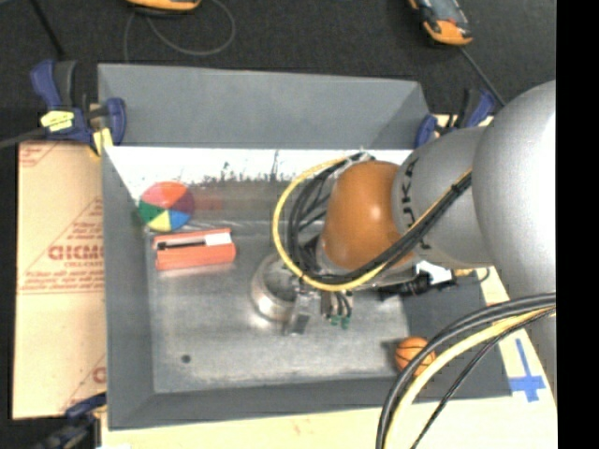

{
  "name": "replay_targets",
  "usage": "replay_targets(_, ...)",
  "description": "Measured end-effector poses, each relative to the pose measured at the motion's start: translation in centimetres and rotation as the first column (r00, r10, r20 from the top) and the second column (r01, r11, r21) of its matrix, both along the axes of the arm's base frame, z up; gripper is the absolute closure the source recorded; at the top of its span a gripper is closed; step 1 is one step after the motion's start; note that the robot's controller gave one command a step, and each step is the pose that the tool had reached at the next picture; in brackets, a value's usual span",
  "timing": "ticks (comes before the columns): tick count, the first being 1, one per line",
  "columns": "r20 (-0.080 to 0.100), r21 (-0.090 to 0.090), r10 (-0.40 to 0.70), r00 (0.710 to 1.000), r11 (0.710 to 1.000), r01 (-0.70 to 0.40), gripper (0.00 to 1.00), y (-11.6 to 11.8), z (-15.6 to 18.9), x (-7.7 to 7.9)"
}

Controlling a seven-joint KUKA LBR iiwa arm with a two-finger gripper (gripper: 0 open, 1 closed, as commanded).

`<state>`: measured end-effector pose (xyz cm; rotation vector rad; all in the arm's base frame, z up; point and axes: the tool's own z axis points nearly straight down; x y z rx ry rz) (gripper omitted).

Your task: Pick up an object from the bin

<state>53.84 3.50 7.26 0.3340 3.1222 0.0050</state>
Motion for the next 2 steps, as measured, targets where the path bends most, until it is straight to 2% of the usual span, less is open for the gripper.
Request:
replay_targets(1,-0.007,-0.001,0.105,0.994,0.994,-0.105,1.0,-0.39,3.98,5.09)
replay_targets(2,-0.007,0.0,0.103,0.995,0.995,-0.103,1.0,-0.38,3.98,5.09)
